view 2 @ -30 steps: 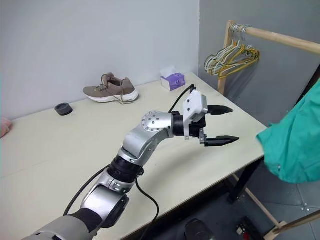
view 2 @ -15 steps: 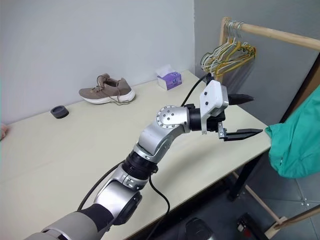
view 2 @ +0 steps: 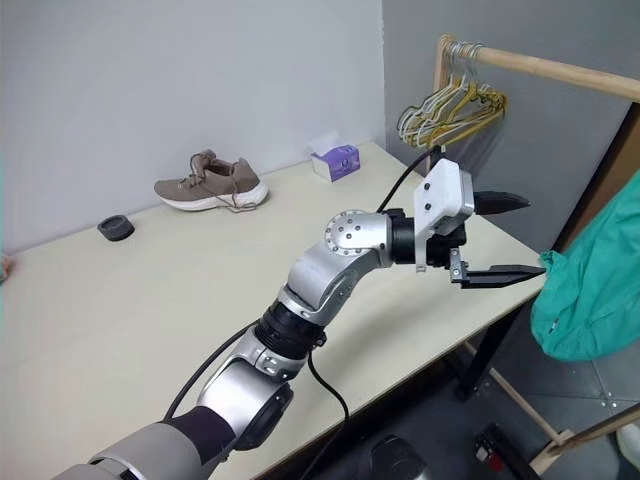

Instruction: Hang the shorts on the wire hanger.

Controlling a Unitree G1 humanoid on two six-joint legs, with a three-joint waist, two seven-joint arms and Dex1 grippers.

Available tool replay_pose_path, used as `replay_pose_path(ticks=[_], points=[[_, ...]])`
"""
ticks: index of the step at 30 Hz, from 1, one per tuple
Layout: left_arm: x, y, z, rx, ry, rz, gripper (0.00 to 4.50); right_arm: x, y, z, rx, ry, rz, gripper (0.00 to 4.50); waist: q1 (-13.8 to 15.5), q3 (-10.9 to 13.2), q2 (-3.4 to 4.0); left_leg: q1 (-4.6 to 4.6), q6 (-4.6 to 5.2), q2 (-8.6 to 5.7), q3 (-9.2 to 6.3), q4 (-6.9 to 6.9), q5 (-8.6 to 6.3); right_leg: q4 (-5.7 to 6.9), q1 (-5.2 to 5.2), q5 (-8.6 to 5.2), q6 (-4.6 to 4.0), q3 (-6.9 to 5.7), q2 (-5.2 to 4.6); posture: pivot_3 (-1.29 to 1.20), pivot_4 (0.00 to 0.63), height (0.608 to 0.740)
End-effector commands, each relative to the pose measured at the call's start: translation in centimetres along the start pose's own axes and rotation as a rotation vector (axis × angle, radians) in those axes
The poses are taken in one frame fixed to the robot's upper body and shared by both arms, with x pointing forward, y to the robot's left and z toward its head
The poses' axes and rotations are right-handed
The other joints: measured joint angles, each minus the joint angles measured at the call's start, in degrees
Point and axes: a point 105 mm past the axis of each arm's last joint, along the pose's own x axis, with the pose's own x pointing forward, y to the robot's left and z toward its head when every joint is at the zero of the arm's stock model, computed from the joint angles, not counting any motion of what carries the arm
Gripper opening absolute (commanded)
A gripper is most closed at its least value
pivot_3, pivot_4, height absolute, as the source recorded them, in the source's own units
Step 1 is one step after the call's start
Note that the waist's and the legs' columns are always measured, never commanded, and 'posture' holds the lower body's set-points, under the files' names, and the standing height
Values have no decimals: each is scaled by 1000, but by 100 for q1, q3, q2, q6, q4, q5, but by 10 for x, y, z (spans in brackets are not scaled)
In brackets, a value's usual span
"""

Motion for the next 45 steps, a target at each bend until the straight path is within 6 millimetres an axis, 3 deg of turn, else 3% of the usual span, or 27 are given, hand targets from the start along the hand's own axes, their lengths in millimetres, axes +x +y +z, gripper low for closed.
replay_pose_path(ticks=[1,8,10,13,16,20,25,28,31,38,41,45], points=[[4,0,8,22,-16,-21,4500,-20,2,24,22,-121,33,1915,0,-1,1,0,1,0,0,0,-1,0,0,0,0,2,0,-484,40,740],[-2,5,2,14,4,-6,4500,-46,-2,41,-21,-282,-20,4461,3,-2,2,3,6,0,-1,2,-7,0,-1,-4,7,17,0,-484,19,740],[-6,8,-1,13,18,7,4500,-53,-3,49,-71,-357,-71,4492,-3,-4,4,3,7,0,-1,2,-9,0,-2,-4,8,23,0,-484,14,740],[-14,15,-6,13,42,41,4500,-60,14,59,-185,-464,-97,4492,-59,-7,7,9,12,1,10,4,-12,1,-6,2,20,50,1,-478,1,740],[-28,28,-17,14,95,127,4500,-60,57,62,-387,-600,-26,4492,-110,-9,3,11,18,-1,25,7,-15,-1,-8,7,38,71,2,-465,0,740],[-74,56,-44,15,225,371,4500,-51,148,24,-626,-688,263,4492,-198,-23,-11,13,24,4,42,9,-18,0,-15,13,60,98,4,-429,0,740],[-162,78,-71,-58,354,774,4500,-41,240,-47,-735,-748,617,4492,-65,-31,-16,4,24,7,24,22,-18,15,-23,17,65,101,2,-362,0,740],[-227,77,-79,-55,437,1049,4500,-31,279,-85,-761,-766,737,4492,149,-47,-47,-15,24,11,-1,42,-18,31,-56,20,65,93,-18,-310,0,740],[-296,53,-87,-31,573,1286,4500,-21,318,-122,-768,-770,843,4492,401,-75,-74,-87,16,7,-12,106,-28,108,-134,39,35,86,-28,-267,0,740],[-380,7,-86,-79,616,1666,4500,-7,356,-159,-655,-729,983,4492,1308,-111,-128,-166,12,-2,-40,123,-27,118,-219,59,2,58,-34,-148,0,740],[-389,-10,-91,-117,602,1711,4500,2,361,-168,-617,-682,1001,4492,1635,-116,-136,-167,10,-3,-44,121,-27,117,-236,61,-3,51,-34,-92,0,740],[-388,-17,-90,-118,588,1719,4500,13,359,-170,-574,-629,986,4492,2012,-118,-140,-168,7,-6,-52,122,-24,117,-244,67,-13,40,-34,-66,0,740]])
